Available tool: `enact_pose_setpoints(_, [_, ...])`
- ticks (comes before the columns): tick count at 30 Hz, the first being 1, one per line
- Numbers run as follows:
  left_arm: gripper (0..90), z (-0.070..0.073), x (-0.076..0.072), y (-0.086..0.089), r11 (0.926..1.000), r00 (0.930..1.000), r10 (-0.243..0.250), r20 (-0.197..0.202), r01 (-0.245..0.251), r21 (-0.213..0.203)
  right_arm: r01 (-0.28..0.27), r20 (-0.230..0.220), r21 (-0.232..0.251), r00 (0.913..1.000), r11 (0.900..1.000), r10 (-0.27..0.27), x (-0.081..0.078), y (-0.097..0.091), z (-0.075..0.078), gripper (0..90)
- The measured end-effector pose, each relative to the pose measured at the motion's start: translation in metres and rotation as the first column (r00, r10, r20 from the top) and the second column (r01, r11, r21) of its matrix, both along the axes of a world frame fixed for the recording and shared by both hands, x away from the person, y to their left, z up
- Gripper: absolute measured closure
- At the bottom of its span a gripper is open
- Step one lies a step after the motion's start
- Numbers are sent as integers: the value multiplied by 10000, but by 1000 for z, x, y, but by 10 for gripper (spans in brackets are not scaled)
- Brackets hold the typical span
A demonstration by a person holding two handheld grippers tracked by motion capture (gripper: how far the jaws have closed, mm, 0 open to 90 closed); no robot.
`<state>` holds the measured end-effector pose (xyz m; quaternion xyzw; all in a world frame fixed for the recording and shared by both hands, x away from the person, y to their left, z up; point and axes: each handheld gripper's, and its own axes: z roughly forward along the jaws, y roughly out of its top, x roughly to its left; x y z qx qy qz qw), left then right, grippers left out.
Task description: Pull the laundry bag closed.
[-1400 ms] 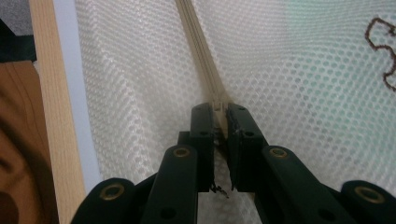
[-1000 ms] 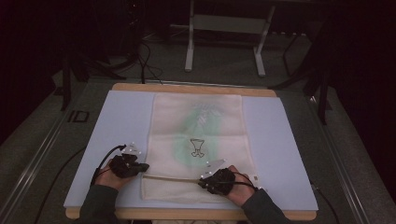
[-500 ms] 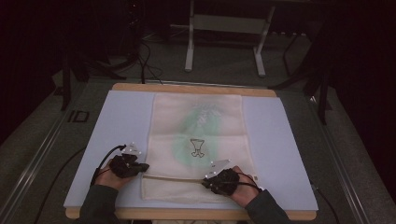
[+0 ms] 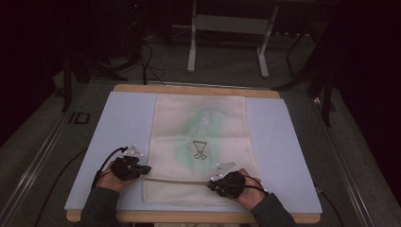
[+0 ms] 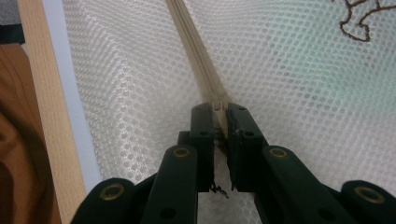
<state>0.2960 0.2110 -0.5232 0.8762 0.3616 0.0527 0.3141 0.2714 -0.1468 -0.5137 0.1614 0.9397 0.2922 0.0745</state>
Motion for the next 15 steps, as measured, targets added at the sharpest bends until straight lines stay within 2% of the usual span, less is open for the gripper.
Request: enact_pose_setpoints(15, [899,0,0,0,10000,10000,-2,-20,2,-15,161,73,-143,9998,9998,-160,0,-10,1,822])
